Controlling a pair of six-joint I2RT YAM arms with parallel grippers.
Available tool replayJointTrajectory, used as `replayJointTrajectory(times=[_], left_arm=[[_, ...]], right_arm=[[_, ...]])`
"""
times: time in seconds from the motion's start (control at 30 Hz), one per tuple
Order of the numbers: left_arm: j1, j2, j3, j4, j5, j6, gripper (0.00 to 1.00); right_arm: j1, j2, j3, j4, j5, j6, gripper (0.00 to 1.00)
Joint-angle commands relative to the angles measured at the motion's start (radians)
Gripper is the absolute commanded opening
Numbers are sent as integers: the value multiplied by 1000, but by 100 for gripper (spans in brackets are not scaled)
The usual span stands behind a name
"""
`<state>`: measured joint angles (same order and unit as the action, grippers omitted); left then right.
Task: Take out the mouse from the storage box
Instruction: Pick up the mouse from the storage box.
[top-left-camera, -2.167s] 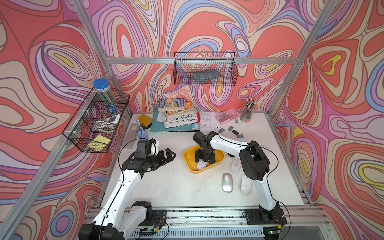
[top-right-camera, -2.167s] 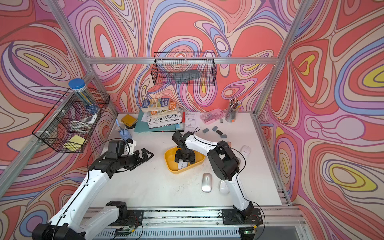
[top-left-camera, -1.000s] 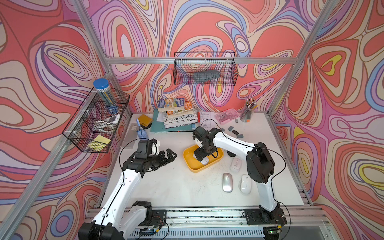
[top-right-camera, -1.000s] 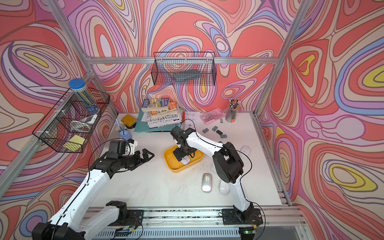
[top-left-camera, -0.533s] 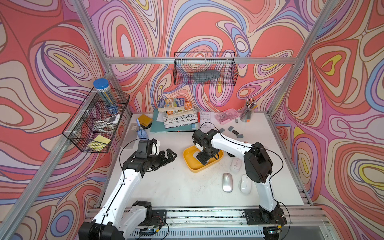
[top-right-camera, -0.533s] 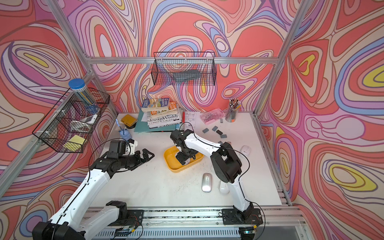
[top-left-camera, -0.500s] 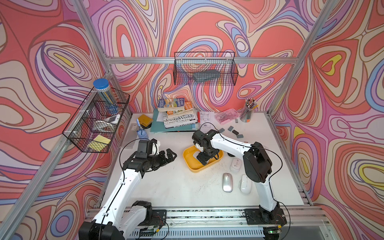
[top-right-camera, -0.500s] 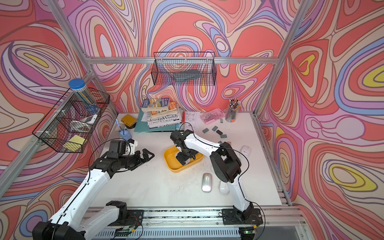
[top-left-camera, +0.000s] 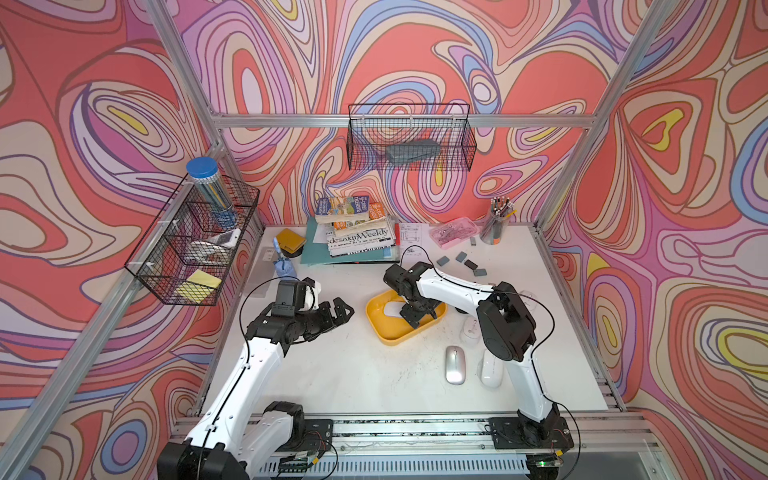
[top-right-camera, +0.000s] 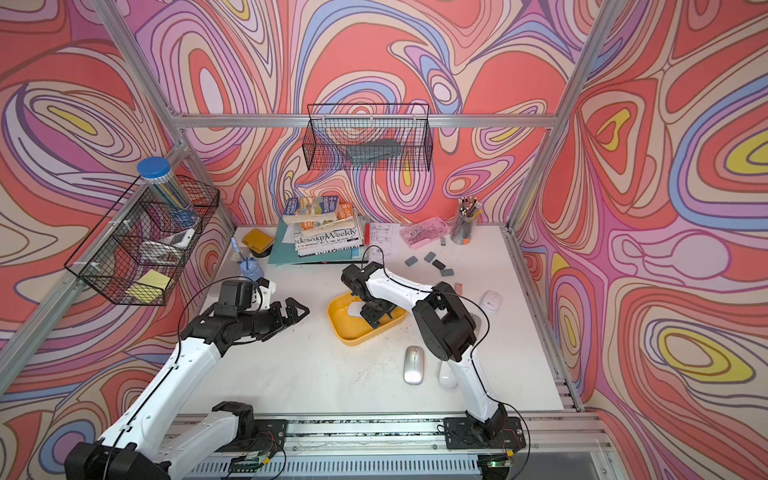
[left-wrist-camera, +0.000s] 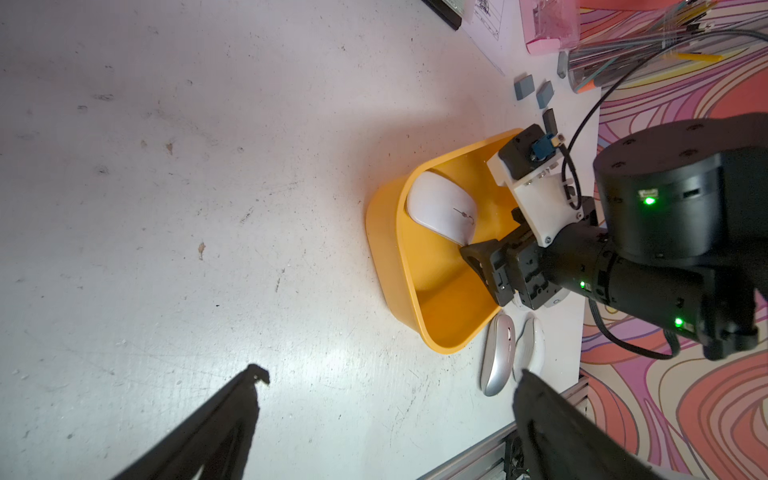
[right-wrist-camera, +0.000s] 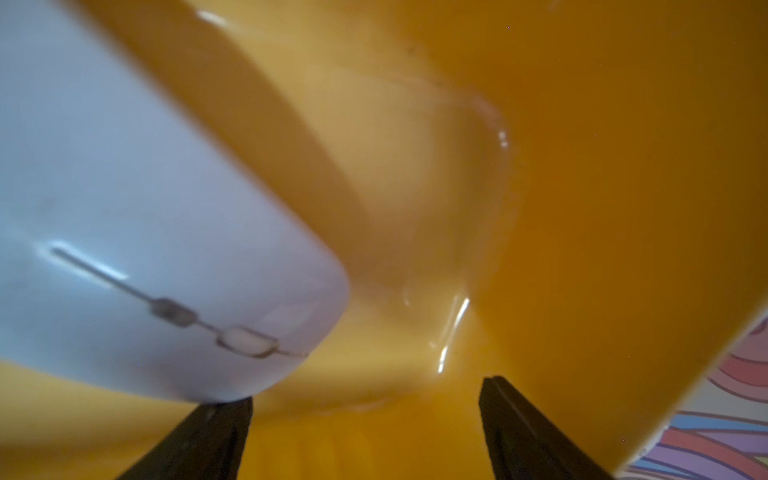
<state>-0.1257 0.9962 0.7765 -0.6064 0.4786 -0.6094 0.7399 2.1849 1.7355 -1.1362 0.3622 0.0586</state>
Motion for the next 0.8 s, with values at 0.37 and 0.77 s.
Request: replayJointTrajectory(times=[0.37, 0.77], left_arm=[[-116, 8, 141, -121, -88, 102, 99], [-511, 482, 676, -458, -377, 579, 83]], right_arm=[[-10, -201, -26, 314, 104, 160, 88], [-7, -582, -239, 241, 332, 611, 90]])
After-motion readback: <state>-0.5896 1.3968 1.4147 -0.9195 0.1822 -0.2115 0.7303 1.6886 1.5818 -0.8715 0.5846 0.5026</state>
